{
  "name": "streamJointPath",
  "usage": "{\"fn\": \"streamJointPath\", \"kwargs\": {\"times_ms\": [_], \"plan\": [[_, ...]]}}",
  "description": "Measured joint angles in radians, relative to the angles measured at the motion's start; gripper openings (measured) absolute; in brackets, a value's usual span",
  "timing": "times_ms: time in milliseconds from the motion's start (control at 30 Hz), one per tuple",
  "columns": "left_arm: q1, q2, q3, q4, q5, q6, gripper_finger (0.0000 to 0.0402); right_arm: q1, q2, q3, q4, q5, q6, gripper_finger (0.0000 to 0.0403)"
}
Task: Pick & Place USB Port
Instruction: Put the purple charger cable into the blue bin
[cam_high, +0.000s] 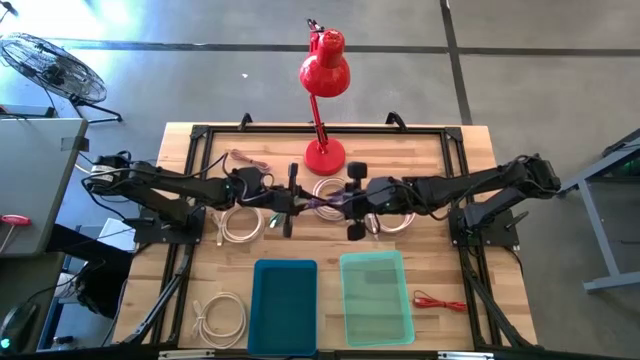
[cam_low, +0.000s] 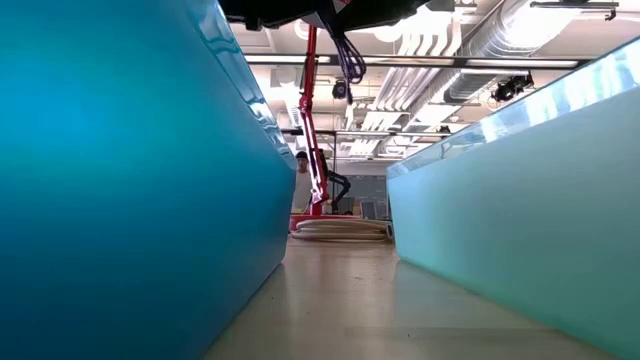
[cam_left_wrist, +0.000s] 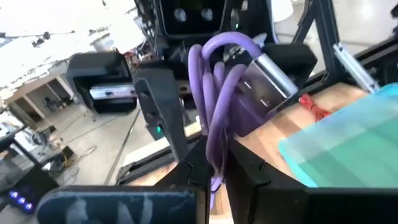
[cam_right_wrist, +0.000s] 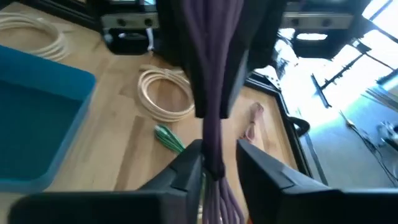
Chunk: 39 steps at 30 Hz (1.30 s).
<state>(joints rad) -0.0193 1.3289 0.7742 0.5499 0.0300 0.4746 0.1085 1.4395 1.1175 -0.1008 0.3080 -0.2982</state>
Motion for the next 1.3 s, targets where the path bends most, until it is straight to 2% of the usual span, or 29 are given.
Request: {"fn": "streamJointPath", "kwargs": {"times_ms": [167, 433, 567, 633, 700, 767, 900, 1033, 1300], "plan": [[0.000, -0.015, 0.002, -0.076, -0.007, 0.027, 0.0012, 0.027, -0.012, 0.000, -0.018, 0.138, 0.003, 0.0144], [-0.003, -0.140, -0.001, -0.448, -0.056, 0.010, 0.0009, 0.079, -0.091, 0.002, -0.107, 0.335, -0.046, 0.0171], [-0.027, -0.229, 0.001, -0.607, -0.079, -0.089, 0.0009, 0.085, -0.139, 0.001, -0.152, 0.386, -0.058, 0.0168], [-0.053, -0.273, 0.016, -0.697, -0.094, -0.196, 0.0009, 0.084, -0.153, 0.001, -0.187, 0.386, -0.048, 0.0163], [-0.085, -0.292, 0.061, -0.773, -0.122, -0.300, 0.0009, 0.084, -0.167, 0.001, -0.239, 0.381, -0.023, 0.0158], [-0.129, -0.309, 0.131, -0.918, -0.168, -0.377, 0.0009, 0.082, -0.172, 0.001, -0.281, 0.380, -0.003, 0.0152], [-0.231, -0.283, 0.319, -1.259, -0.255, -0.512, 0.0009, 0.082, -0.174, 0.001, -0.351, 0.367, 0.053, 0.0146], [-0.328, -0.217, 0.446, -1.470, -0.221, -0.651, 0.0009, 0.082, -0.174, 0.001, -0.363, 0.342, 0.109, 0.0146], [-0.480, -0.038, 0.458, -1.492, -0.148, -0.690, 0.0009, 0.082, -0.174, 0.001, -0.333, 0.335, 0.126, 0.0145]]}}
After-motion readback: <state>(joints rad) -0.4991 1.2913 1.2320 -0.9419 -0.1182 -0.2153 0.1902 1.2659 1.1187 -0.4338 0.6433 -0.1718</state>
